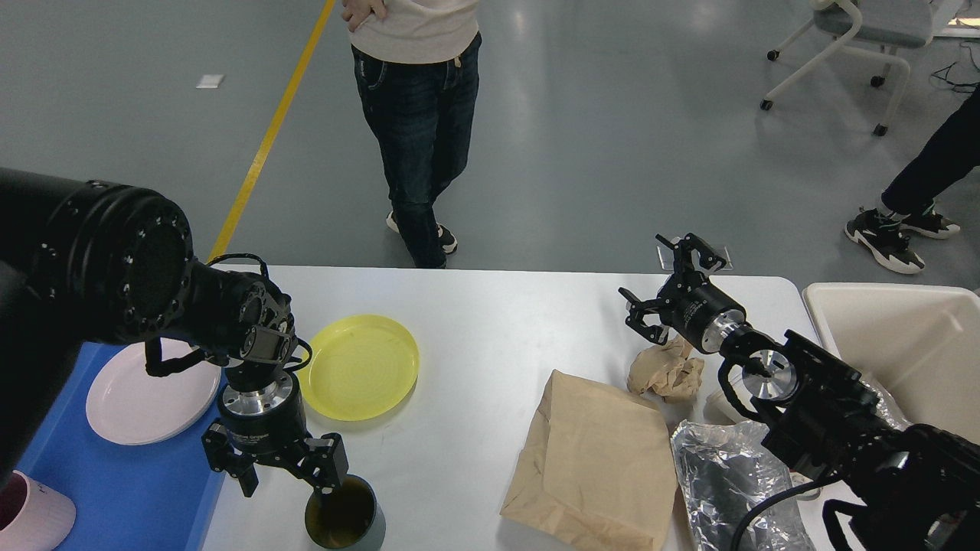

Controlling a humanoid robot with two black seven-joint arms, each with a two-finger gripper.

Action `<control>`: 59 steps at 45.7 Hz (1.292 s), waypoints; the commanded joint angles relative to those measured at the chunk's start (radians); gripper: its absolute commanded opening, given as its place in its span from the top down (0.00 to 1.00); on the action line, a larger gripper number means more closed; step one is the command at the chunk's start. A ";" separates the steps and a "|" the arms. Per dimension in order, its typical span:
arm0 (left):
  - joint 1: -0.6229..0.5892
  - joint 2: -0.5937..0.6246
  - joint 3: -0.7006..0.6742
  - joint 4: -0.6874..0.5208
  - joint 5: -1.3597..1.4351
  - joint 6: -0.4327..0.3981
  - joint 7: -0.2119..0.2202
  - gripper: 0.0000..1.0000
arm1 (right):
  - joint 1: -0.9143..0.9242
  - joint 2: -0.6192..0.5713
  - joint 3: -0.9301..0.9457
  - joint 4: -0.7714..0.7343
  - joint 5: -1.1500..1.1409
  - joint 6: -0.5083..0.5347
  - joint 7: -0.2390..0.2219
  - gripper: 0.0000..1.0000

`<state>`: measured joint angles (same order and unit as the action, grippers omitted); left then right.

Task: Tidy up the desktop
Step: 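Grasp the olive-green mug with the left gripper and lift it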

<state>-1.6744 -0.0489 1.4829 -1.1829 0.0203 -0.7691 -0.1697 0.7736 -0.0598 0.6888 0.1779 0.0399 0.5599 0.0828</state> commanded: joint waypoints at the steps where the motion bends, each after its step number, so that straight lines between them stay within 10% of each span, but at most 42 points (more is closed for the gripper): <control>1: 0.033 -0.016 -0.009 0.035 -0.002 0.004 0.013 0.08 | 0.001 0.000 0.000 0.000 0.000 0.000 0.000 0.00; 14: 0.085 -0.019 -0.036 0.066 -0.002 0.001 0.015 0.15 | 0.001 0.000 0.000 0.000 0.000 0.000 0.000 0.00; 27: 0.091 -0.019 -0.033 0.083 -0.003 -0.182 0.012 1.00 | 0.000 0.000 0.000 0.000 0.000 0.000 0.000 0.00; 59: 0.117 -0.011 -0.042 0.161 -0.028 -0.191 0.010 1.00 | 0.000 0.000 0.000 0.000 0.000 0.000 0.000 0.00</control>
<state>-1.5434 -0.0658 1.4404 -1.0206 -0.0078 -0.9606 -0.1599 0.7731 -0.0598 0.6888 0.1779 0.0399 0.5599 0.0828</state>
